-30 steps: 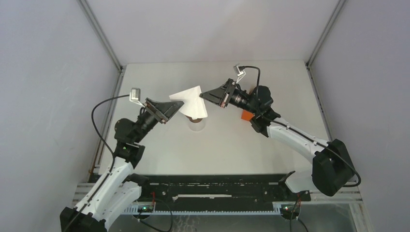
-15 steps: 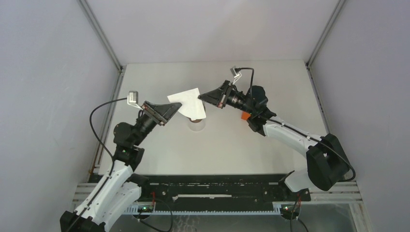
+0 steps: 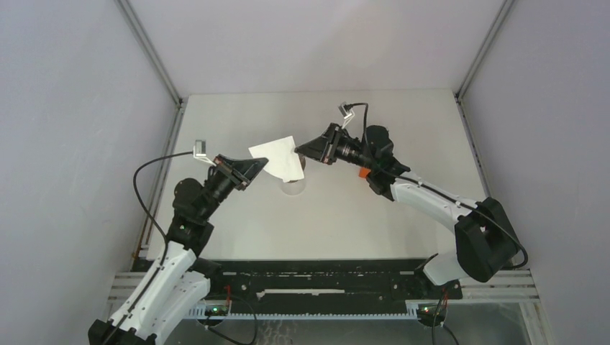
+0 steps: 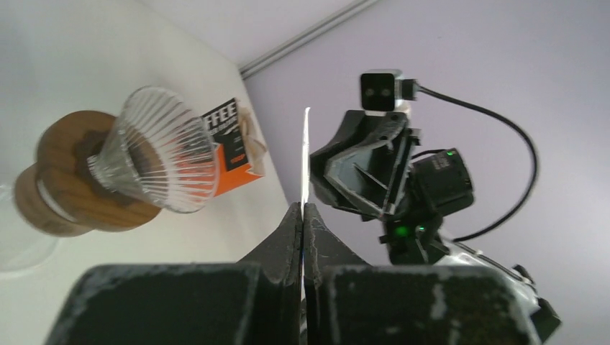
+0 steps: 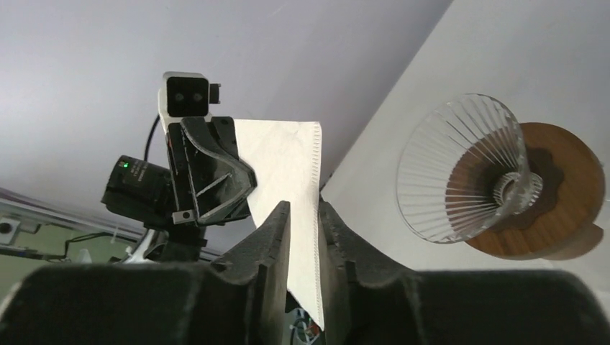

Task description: Place the coffee filter in the dripper

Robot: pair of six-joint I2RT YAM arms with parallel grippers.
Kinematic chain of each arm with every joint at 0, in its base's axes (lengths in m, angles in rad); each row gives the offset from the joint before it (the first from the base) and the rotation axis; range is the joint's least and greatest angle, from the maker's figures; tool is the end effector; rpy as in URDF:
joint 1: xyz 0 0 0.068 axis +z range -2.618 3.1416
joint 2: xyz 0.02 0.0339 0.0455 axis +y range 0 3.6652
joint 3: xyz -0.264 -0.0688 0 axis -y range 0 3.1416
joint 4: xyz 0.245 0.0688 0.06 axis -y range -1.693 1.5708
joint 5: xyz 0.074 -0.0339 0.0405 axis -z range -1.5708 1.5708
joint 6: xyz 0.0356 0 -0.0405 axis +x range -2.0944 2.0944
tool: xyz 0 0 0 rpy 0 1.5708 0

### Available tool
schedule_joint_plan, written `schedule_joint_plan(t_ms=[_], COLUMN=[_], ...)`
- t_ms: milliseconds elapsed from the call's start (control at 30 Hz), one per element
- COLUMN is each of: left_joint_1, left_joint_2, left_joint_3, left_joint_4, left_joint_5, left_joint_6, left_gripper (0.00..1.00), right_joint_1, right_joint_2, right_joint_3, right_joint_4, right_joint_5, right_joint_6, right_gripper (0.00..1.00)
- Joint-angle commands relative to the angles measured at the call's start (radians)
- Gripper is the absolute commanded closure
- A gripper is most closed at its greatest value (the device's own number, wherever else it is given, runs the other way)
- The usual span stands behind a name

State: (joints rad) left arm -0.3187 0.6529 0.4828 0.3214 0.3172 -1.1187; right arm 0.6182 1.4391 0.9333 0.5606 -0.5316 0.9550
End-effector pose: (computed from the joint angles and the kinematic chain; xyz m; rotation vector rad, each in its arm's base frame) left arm 0.1565 -0.0633 0.3078 -0.3397 1.5488 -1.3824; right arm 0.2611 0.2079 0.3147 -0.1975 1.7623 1.6022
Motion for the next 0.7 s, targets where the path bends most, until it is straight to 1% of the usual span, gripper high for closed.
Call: schedule_joint_plan(t_ms=[0, 233, 333, 400, 533, 667], left_joint_1=[-0.002, -0.001, -0.002, -0.001, -0.002, -0.002], left_joint_2=[-0.005, 0.021, 0.028, 0.030, 0.042, 0.058], left_joint_3=[0.080, 0.131, 0.150, 0.156, 0.166, 0.176], left_joint_4=[-0.110, -0.192, -0.219, -0.226, -0.229, -0.235], left_joint_5=[-0.062, -0.087, -0.095, -0.103, -0.107, -0.102], left_joint_6=[0.063, 0.079, 0.088, 0.088, 0.084, 0.083], left_gripper=[1.00, 1.00, 1.00, 1.00, 1.00, 1.00], right_joint_1=[0.006, 0.023, 0.052, 0.084, 0.167, 0.262], right_joint_2=[-0.051, -0.112, -0.134, -0.146, -0.153, -0.135], right_joint_3=[0.082, 0.133, 0.167, 0.177, 0.181, 0.187], right_joint_4=[-0.152, -0.370, -0.483, -0.520, -0.538, -0.542], right_joint_5=[-0.004, 0.039, 0.101, 0.158, 0.247, 0.356], right_joint_6=[-0.159, -0.453, -0.603, -0.687, -0.829, -0.983], right_gripper=[0.67, 0.48, 0.42, 0.38, 0.34, 0.33])
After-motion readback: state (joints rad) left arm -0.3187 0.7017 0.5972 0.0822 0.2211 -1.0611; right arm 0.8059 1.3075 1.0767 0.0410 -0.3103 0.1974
